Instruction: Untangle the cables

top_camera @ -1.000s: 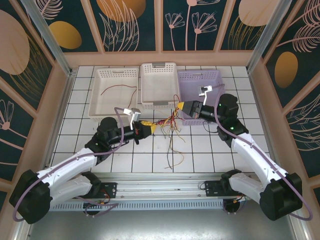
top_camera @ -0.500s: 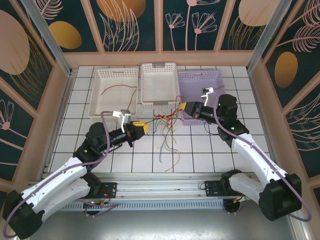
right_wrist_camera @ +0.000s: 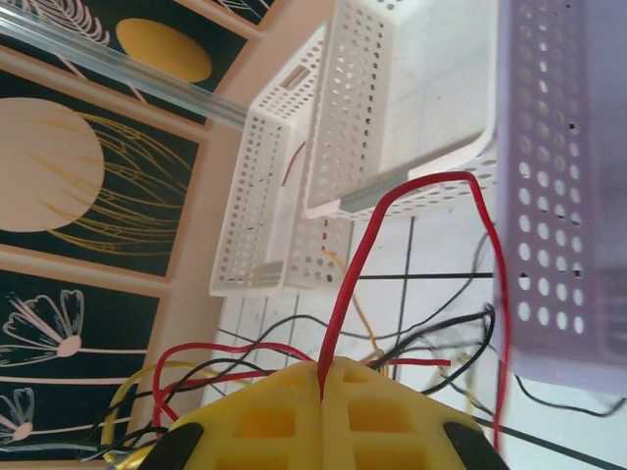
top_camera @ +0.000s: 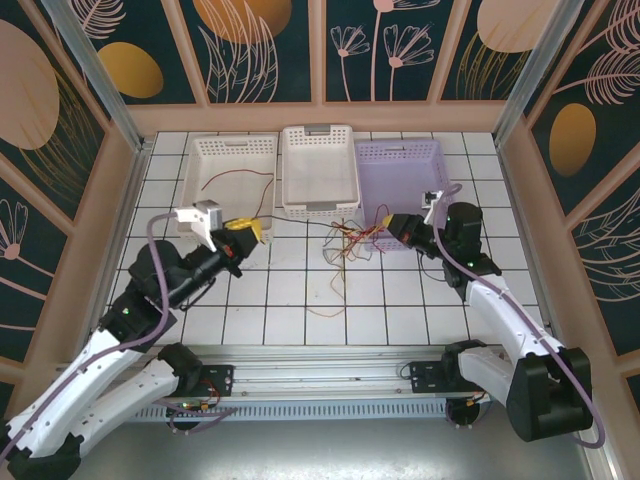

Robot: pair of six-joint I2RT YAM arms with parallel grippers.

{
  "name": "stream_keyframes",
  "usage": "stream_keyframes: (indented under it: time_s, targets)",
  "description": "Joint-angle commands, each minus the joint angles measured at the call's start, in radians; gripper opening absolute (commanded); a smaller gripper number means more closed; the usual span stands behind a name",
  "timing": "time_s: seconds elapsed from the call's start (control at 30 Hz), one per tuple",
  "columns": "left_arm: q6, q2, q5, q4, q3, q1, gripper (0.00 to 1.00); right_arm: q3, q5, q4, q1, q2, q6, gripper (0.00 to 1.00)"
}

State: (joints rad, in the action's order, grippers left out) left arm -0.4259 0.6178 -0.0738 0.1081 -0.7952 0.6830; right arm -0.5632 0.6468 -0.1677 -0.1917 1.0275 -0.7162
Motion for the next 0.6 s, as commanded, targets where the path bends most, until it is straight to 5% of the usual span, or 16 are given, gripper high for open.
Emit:
stream_keyframes:
  time_s: [0.0,0.57]
  targets:
    - [0.06,0.001,0.103,0.085,-0.155,0.0,0.0,0.035,-0.065,0.023,0.024,-0.009,0.047,0.0]
    - [0.182,0.291,0.118,0.2,-0.717,0.0,0.0,0.143,-0.092,-0.036,0.037,0.017,0.078,0.0]
